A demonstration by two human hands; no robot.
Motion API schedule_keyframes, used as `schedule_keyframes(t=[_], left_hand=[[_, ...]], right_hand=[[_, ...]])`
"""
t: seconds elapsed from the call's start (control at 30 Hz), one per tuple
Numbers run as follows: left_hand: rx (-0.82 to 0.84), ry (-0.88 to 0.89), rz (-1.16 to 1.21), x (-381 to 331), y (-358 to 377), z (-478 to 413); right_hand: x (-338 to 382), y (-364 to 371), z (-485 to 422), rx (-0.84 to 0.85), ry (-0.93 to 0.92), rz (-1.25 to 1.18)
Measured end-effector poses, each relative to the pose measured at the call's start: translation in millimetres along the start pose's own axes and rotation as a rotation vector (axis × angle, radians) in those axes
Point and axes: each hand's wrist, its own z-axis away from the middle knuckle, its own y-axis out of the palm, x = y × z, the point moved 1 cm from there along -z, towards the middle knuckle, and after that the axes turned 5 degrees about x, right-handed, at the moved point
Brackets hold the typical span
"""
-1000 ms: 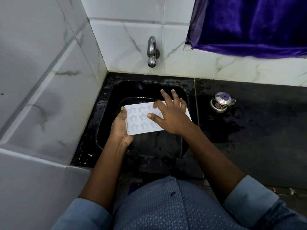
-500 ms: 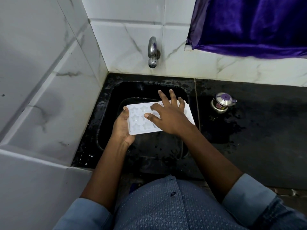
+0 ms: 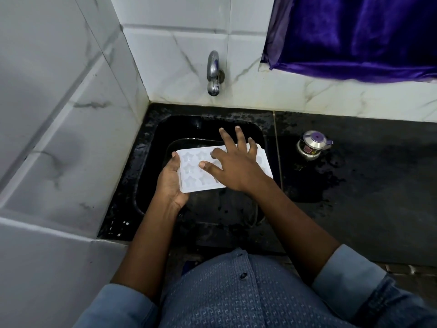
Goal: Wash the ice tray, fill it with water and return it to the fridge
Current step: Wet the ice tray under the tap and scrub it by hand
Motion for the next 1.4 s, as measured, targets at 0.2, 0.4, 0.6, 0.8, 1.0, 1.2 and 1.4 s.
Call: schedule_keyframes(t=[0.2,0.4,0.6,0.8,1.0,1.2,1.4], left_hand=[[0.004,0.010,0.025,-4,2,0],[0.002,0.011,0.016,-3,-1,0],[0.071,-0.027,0.004,-1,-7,-3],[0.088,-0.031,0.025,0,-7,-4],[0.047,-0.020,0.024,-1,-6,-4],[0.042,-0.027,0.033,0,-7,-6],[0.045,-0.037,0.050,-1,-4,-8]], right_hand=[[0,3,-2,-0.015,-0.002,-0.009],[-1,0,-2,-0.023,-0.009,-0.028],[0,0,-3,-0.009,-0.013,-0.036],[0,-1,-4,0.022,-0.002,-0.033],[0,-2,-6,0.013,0.000,-0.036],[0,-2,-6,0.038,-0.018,-0.043],[-2,-2,-7,0.037,-0.014,-0.049]])
